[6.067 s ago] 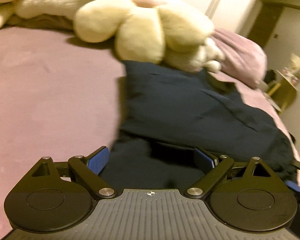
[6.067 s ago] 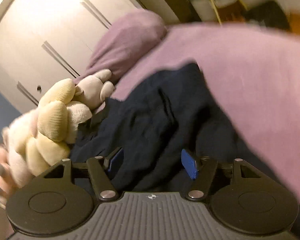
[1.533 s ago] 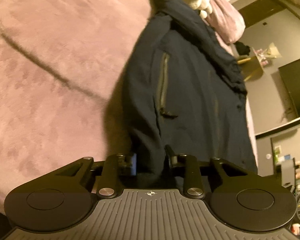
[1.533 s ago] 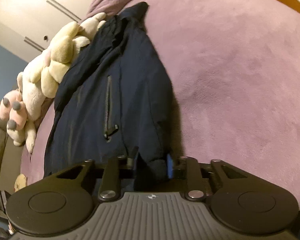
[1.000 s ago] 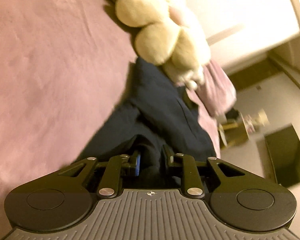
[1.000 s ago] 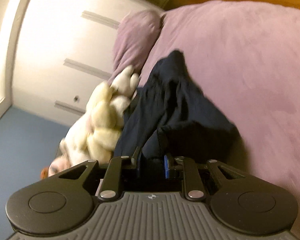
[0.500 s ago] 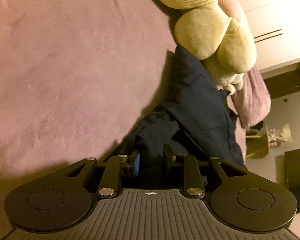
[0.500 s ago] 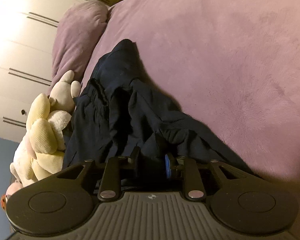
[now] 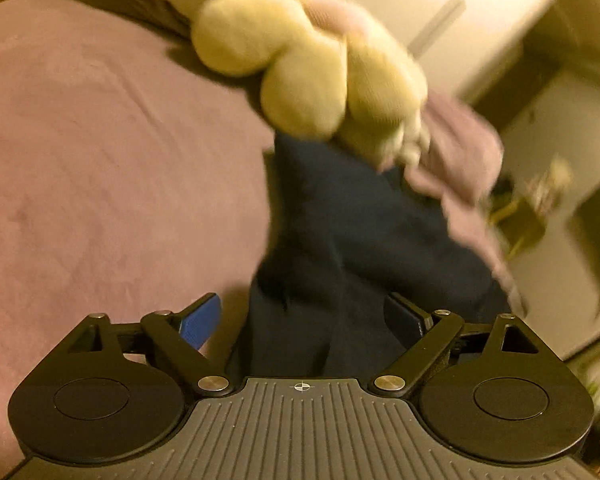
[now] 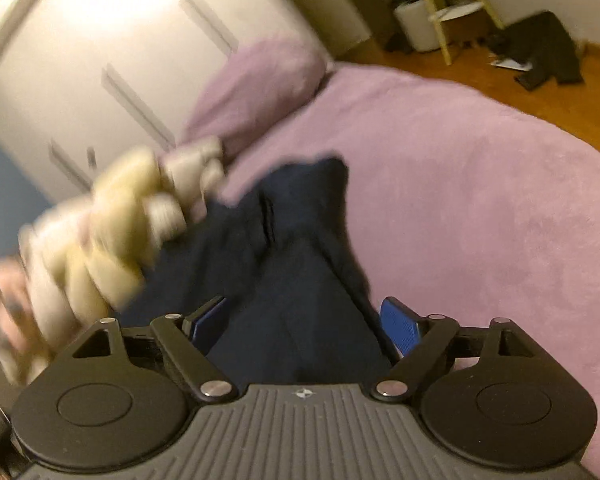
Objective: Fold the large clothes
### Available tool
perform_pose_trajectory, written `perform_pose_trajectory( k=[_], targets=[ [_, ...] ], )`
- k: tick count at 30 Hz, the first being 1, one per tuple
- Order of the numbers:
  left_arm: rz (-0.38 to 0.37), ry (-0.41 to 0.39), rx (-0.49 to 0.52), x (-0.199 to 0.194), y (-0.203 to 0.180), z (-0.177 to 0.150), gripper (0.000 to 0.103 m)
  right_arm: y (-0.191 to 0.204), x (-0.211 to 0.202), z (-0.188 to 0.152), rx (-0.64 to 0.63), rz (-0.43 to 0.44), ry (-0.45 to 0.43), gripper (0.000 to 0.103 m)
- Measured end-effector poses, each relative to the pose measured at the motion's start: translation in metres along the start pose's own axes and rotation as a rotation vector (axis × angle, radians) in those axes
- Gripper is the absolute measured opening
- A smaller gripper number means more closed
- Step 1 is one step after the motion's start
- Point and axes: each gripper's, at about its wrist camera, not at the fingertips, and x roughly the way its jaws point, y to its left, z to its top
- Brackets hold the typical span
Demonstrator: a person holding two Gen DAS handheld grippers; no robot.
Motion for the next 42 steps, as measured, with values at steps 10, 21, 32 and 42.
perform_pose_trajectory(
  k=[10,21,32,42],
  targets=[
    [0.095,0.086,0.109,0.038,-0.014,-0.012,0.055,0.031,0.043,-0.013,-0.294,-0.133,0.048,0.067],
    [-0.014,-0.058,0.171,-0.012,-0.06,0.024,0.019,0.077,0.017,-0.015,-0.44,-0.181,-0.102,0.008],
    [0.145,-0.117,0.169,0.098,-0.073,0.079,0.025,0.105,0.062,0.073,-0.311,-0.149,-0.28,0.01],
    [0.049,-0.019,0.204,0.121,-0.041,0.056,0.046,0.066,0.143,0.064,-0.307,-0.185,-0.058,0.038]
  ],
)
